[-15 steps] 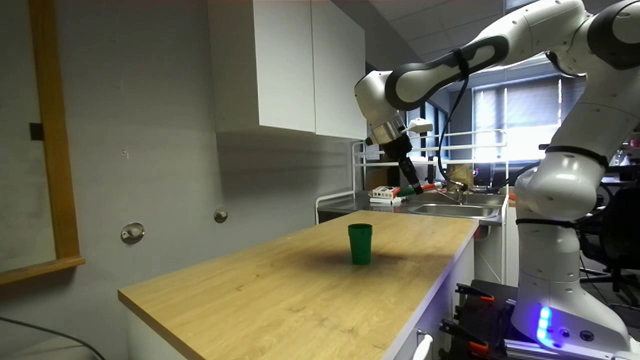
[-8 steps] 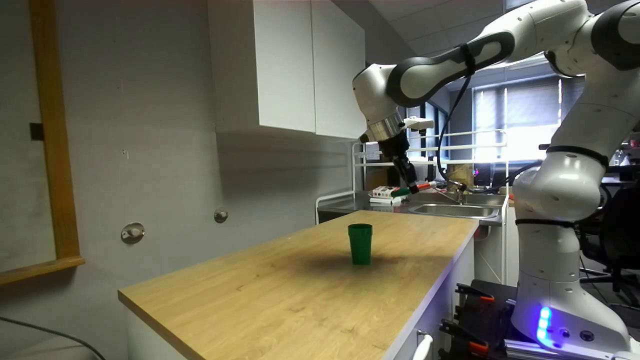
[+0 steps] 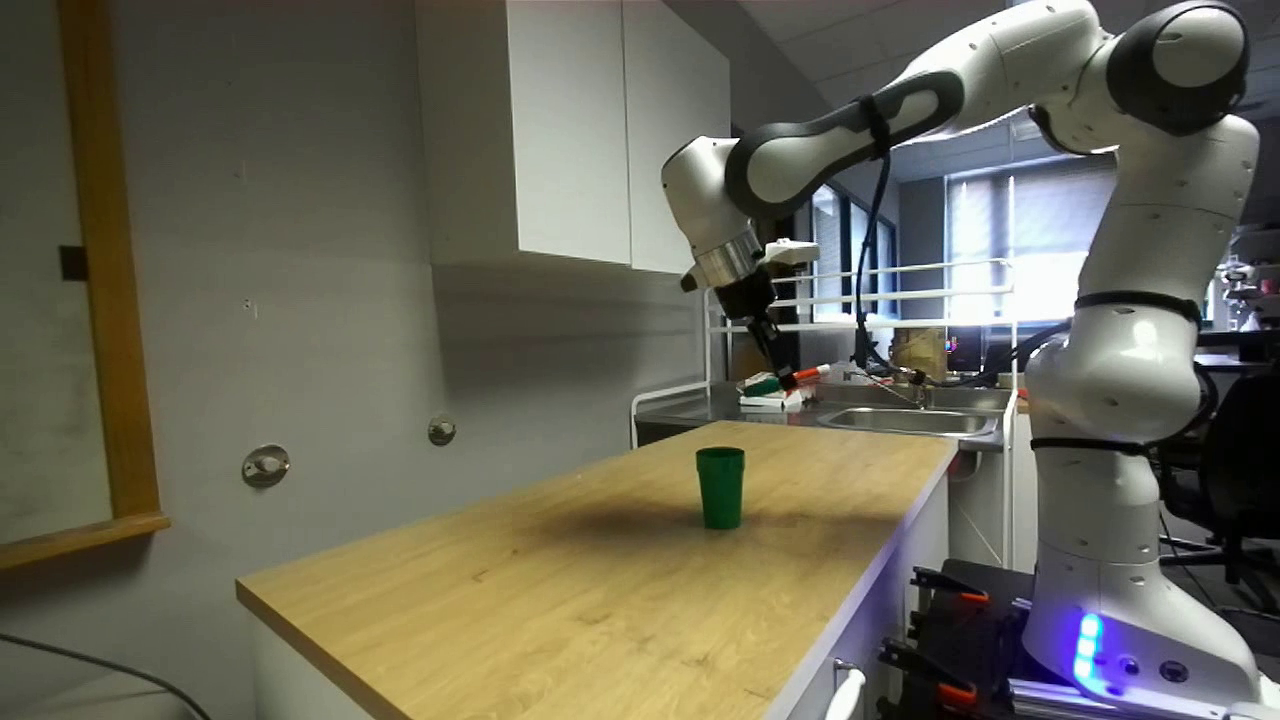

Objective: Put the marker in the cup

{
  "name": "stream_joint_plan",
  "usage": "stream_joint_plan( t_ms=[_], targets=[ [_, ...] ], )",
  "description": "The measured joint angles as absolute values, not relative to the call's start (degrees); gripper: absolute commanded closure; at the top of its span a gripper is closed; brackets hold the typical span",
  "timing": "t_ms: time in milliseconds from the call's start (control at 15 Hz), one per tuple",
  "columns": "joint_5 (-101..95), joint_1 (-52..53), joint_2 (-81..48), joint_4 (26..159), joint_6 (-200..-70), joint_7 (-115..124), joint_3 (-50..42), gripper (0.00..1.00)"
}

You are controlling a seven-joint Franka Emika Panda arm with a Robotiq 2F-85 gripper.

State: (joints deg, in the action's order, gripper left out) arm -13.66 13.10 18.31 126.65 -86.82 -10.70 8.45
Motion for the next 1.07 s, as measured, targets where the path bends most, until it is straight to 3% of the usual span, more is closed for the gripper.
stream_joint_plan(
  t_ms=[1067],
  targets=[
    [-17.0, 13.2, -10.5, 105.8, -71.4, -3.6, 10.3, 0.94]
  ],
)
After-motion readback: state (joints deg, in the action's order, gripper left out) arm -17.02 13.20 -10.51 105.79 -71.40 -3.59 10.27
